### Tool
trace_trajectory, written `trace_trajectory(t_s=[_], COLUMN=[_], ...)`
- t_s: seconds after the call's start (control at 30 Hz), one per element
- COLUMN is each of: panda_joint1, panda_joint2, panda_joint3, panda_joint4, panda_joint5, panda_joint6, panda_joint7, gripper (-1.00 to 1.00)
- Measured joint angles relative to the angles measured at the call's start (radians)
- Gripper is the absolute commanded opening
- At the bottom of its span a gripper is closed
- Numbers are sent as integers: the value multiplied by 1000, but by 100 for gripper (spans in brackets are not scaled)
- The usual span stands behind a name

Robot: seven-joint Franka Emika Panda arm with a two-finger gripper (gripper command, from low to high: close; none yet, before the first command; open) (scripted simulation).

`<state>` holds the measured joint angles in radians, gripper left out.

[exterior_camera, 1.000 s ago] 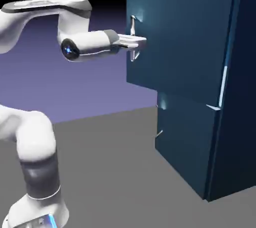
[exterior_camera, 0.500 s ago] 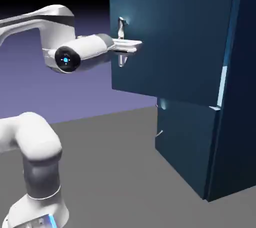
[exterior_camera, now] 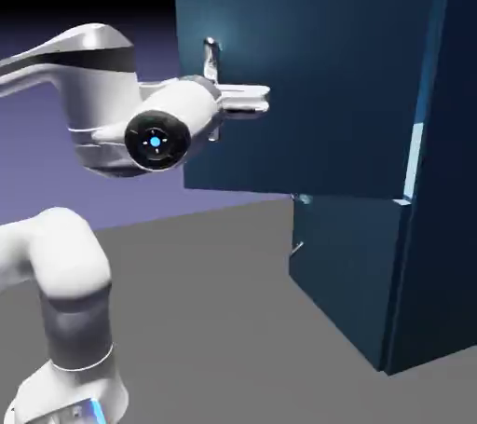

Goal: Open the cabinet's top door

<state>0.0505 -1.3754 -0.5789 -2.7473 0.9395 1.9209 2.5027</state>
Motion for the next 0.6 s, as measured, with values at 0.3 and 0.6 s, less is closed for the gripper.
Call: trace_trajectory(t_s=[0.3, 0.6], panda_joint1=[-326, -652], panda_joint2=[66, 168], panda_joint3=[150, 349], panda_joint4=[-9, -19], panda_joint5=[181, 393], panda_joint6=[-250, -450], panda_joint7=[-63, -152], gripper=[-100, -100])
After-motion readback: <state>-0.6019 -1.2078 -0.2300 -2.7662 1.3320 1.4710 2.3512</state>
